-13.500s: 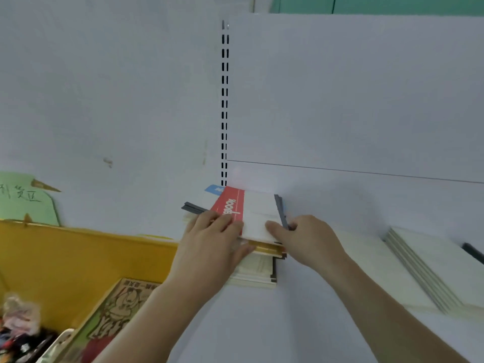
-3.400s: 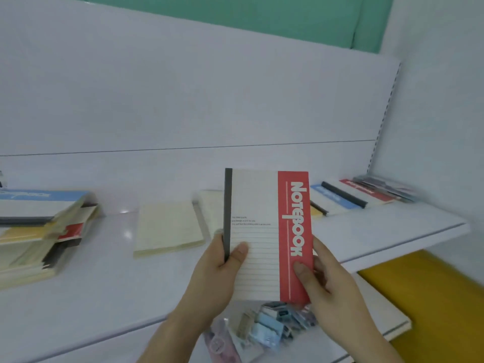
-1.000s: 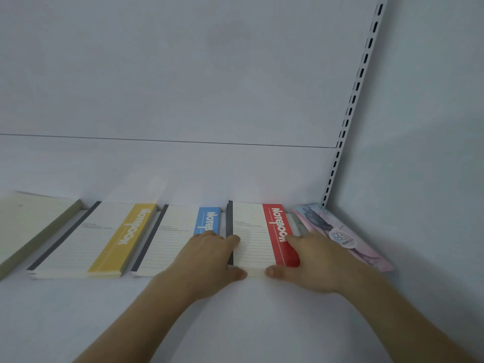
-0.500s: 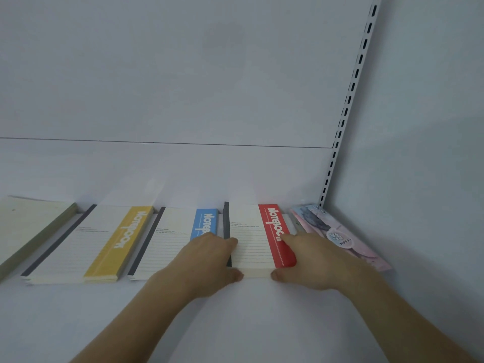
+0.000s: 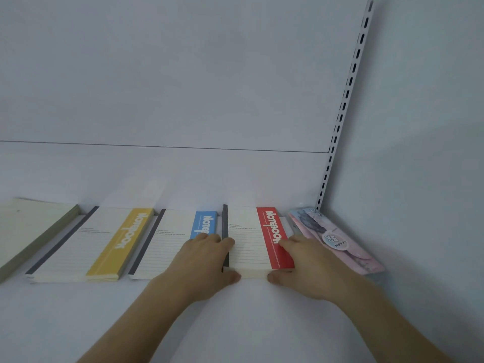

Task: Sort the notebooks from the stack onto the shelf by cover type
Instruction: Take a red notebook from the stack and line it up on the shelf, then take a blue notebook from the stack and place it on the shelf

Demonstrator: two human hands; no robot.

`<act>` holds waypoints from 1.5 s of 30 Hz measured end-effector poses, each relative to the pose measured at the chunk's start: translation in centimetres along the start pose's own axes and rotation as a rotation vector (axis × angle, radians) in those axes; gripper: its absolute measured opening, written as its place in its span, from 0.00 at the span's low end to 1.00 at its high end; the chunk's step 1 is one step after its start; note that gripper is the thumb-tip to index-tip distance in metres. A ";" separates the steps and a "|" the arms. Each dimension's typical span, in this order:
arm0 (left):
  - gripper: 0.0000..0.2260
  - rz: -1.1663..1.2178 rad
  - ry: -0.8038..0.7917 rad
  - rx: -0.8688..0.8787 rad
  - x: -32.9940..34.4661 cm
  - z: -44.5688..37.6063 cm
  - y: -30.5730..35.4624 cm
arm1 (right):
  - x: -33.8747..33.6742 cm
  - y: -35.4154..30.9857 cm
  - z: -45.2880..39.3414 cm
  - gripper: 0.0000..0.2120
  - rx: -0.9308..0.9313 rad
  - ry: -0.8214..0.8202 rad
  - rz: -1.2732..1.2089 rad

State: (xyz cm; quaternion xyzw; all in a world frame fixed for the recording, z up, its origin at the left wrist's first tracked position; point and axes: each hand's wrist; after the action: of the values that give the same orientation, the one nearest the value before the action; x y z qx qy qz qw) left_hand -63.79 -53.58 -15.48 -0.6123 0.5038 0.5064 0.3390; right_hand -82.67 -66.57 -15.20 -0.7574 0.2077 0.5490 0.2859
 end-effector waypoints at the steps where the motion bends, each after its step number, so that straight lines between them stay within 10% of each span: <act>1: 0.29 0.006 0.006 -0.005 0.0 0.1 0.0 | -0.1 0.0 0.1 0.25 -0.001 0.014 -0.007; 18: 0.24 0.059 0.431 -0.241 -2.7 9.7 -6.0 | 1.6 -10.5 1.5 0.37 -0.174 0.098 -0.006; 29: 0.41 -0.127 0.304 -0.429 -9.7 25.7 -21.8 | 5.0 -33.9 3.8 0.42 -0.297 0.093 -0.044; 45: 0.32 -0.202 0.335 -0.686 -16.4 39.9 -46.2 | 11.6 -64.3 -2.1 0.39 -0.564 0.051 -0.110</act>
State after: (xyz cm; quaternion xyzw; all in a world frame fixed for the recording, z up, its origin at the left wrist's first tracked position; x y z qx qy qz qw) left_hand -30.24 -0.08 -14.38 -0.8106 0.2910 0.5025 0.0759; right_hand -37.12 -19.75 -12.53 -0.8307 0.0123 0.5496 0.0882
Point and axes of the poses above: each hand's wrist, its own z-axis away from the middle knuckle, its own x-axis out of the palm, y = z × x, and after that the axes turned 11 degrees about y, right-handed
